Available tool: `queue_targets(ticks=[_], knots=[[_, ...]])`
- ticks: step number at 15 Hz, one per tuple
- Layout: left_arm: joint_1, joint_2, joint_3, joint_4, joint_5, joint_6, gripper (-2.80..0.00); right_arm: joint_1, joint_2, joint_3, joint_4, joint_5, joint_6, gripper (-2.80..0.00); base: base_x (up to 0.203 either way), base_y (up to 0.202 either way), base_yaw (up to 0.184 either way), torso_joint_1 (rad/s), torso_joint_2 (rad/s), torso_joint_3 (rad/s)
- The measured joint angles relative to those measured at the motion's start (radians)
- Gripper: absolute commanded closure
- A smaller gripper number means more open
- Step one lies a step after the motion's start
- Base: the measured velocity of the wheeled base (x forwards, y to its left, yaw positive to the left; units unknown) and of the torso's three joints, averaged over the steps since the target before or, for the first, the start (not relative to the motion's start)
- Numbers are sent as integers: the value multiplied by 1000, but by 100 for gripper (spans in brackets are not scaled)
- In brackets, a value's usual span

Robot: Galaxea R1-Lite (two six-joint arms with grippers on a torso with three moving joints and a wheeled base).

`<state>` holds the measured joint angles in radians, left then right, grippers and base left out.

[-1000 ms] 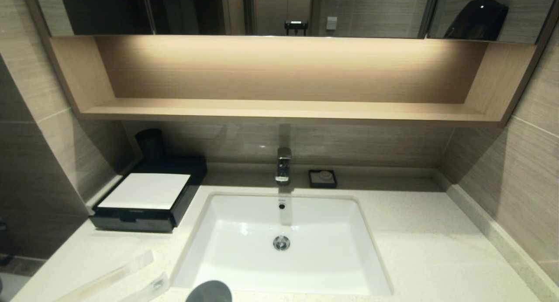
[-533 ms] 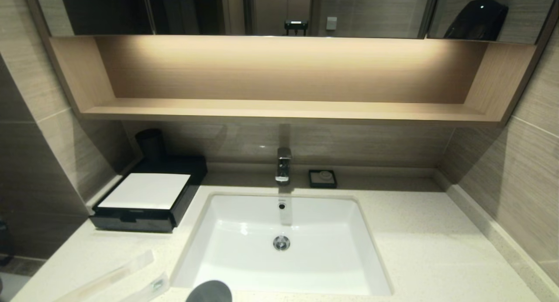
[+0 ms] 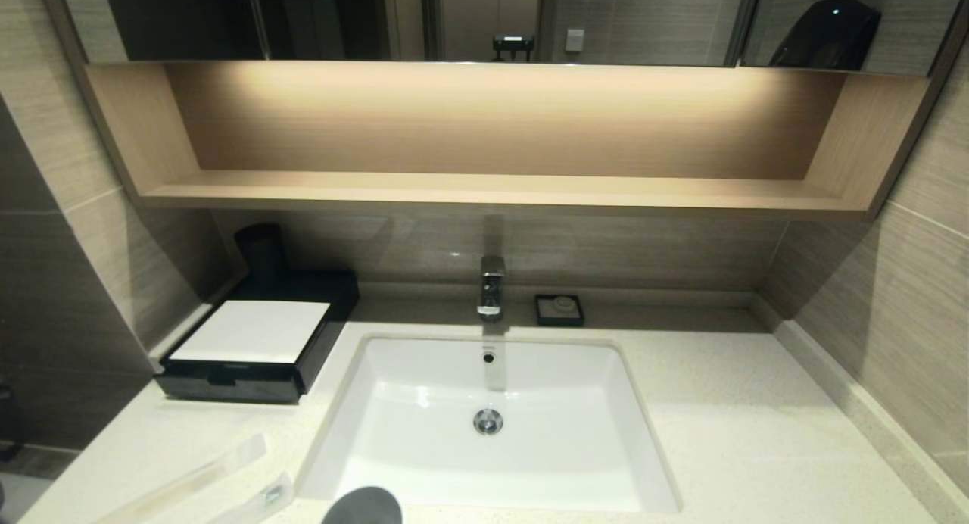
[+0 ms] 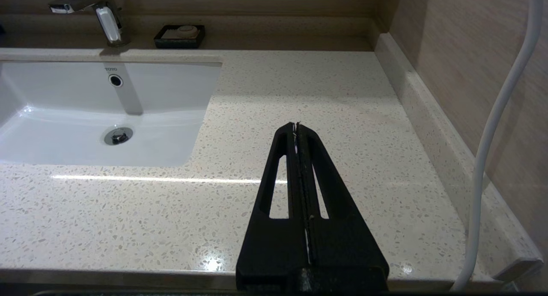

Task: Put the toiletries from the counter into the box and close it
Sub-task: Open the drawer

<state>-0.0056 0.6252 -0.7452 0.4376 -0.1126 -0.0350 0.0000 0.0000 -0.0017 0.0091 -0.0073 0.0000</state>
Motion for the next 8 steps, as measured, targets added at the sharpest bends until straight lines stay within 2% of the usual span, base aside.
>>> queue_targets(ticks=[2,5,8], knots=[[-37,127,-114,90,-5,11,0,0,0,0,0,0,0,0,0,0,0,0,0,0],[-151,284,-229,291,-11,12,0,0,0,0,0,0,0,0,0,0,0,0,0,0],[-227,400,-260,326,-18,9,0,0,0,0,0,0,0,0,0,0,0,0,0,0]])
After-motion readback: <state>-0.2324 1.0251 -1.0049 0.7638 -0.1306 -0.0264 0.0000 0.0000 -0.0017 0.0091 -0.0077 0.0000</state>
